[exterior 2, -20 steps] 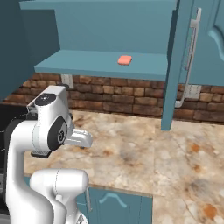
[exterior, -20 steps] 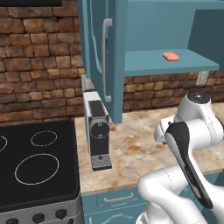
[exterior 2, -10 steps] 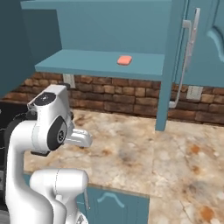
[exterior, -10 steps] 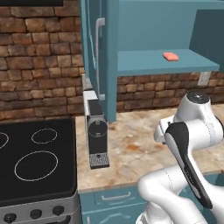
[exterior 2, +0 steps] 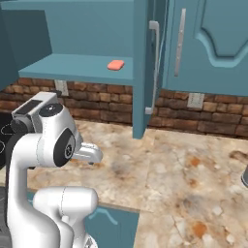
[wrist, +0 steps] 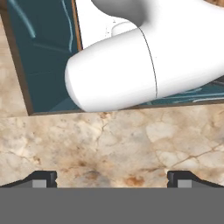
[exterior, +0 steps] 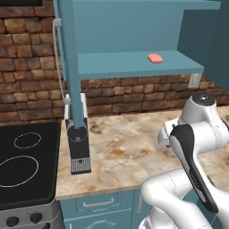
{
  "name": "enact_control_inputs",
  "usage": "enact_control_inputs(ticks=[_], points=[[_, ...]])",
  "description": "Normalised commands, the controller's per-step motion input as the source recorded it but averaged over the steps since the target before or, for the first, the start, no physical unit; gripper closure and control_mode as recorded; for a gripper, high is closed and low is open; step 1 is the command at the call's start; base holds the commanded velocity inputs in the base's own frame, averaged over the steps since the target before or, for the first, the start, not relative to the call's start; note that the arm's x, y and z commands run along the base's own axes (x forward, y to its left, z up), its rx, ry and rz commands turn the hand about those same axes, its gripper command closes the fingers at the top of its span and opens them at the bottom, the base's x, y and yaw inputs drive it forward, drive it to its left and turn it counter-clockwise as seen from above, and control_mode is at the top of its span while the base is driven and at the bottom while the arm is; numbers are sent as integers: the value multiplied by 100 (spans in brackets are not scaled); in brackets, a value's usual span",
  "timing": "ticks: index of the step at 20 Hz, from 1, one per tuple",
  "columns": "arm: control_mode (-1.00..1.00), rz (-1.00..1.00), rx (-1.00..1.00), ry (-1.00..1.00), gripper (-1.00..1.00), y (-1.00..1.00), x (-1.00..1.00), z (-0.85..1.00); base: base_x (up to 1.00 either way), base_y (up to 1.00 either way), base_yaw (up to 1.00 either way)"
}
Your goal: Locate and retrieve the spray and bar soap from the cabinet. Place them next to the sink.
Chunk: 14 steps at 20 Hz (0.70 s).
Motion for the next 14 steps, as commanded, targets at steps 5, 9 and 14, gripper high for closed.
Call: enact_control_inputs(ticks=[5, 9, 14], points=[[100, 0, 0, 0, -100, 0, 0, 0, 26, 42, -7], [100, 0, 0, 0, -100, 0, 0, 0, 15, 29, -7], [100, 0, 0, 0, -100, 0, 0, 0, 13, -2, 2]])
